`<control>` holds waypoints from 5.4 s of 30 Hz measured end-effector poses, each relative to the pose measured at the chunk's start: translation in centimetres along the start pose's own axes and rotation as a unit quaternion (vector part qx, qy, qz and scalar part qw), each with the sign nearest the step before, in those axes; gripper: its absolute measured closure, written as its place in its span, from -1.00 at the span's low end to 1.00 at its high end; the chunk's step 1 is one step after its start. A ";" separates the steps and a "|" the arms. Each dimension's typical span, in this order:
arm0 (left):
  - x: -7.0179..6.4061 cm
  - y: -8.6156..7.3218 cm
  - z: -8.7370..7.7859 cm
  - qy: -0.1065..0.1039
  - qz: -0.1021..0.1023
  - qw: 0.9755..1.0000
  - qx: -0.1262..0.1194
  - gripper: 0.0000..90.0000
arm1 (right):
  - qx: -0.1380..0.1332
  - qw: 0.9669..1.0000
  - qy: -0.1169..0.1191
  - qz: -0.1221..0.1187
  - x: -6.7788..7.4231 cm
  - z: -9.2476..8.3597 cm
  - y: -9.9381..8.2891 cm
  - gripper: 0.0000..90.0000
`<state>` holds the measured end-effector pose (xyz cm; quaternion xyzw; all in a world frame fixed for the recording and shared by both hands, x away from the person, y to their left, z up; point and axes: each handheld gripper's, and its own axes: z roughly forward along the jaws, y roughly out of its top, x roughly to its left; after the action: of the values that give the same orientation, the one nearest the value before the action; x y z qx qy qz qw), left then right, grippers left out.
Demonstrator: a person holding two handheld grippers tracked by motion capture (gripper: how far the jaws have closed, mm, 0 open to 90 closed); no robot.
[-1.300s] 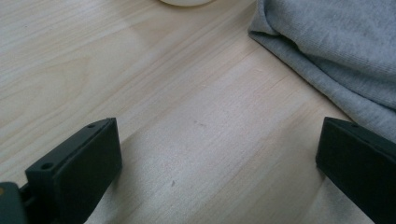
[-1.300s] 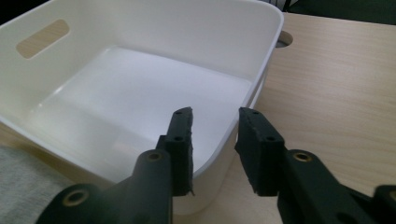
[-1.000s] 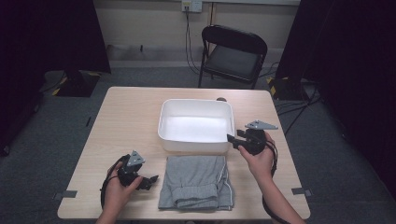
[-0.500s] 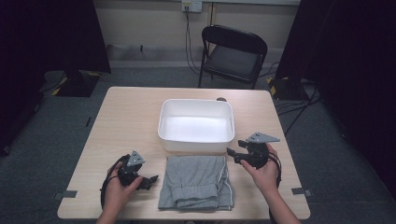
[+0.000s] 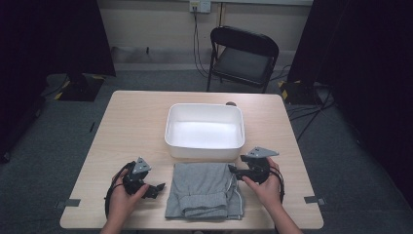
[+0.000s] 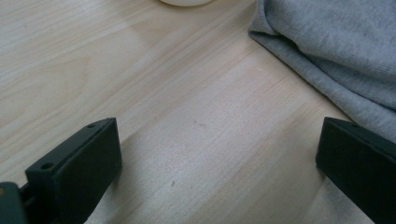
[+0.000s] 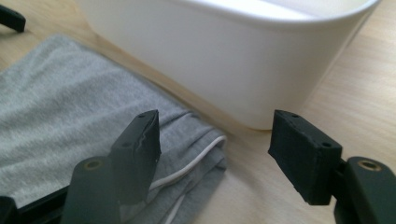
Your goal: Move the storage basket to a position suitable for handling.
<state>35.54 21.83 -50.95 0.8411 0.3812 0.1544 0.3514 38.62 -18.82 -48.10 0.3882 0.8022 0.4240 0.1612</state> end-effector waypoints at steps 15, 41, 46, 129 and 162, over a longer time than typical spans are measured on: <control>0.0 0.0 0.0 0.000 0.000 1.000 0.000 -1.00 | 0.008 1.000 -0.007 -0.014 0.1 1.1 -1.0 -0.28; 0.0 0.0 0.0 0.000 0.000 1.000 0.000 -1.00 | 0.015 1.000 -0.006 0.003 -0.6 1.7 -1.1 -0.27; 0.0 0.0 0.0 0.000 0.000 1.000 0.000 -1.00 | 0.009 1.000 -0.016 -0.022 -0.2 1.9 -1.4 -0.25; -6.1 -0.3 -4.1 -0.083 0.040 0.994 -0.053 -0.55 | 0.012 0.999 0.019 -0.043 1.2 2.0 -1.6 0.59; -9.2 -0.7 -1.9 -0.125 0.042 0.991 -0.002 -0.60 | 0.000 1.000 -0.003 -0.030 1.0 2.1 -1.7 0.60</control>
<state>28.09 16.19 -50.06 0.8681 0.2983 0.0633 0.3917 38.44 -17.46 -50.62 0.3653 0.8129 0.4179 0.1763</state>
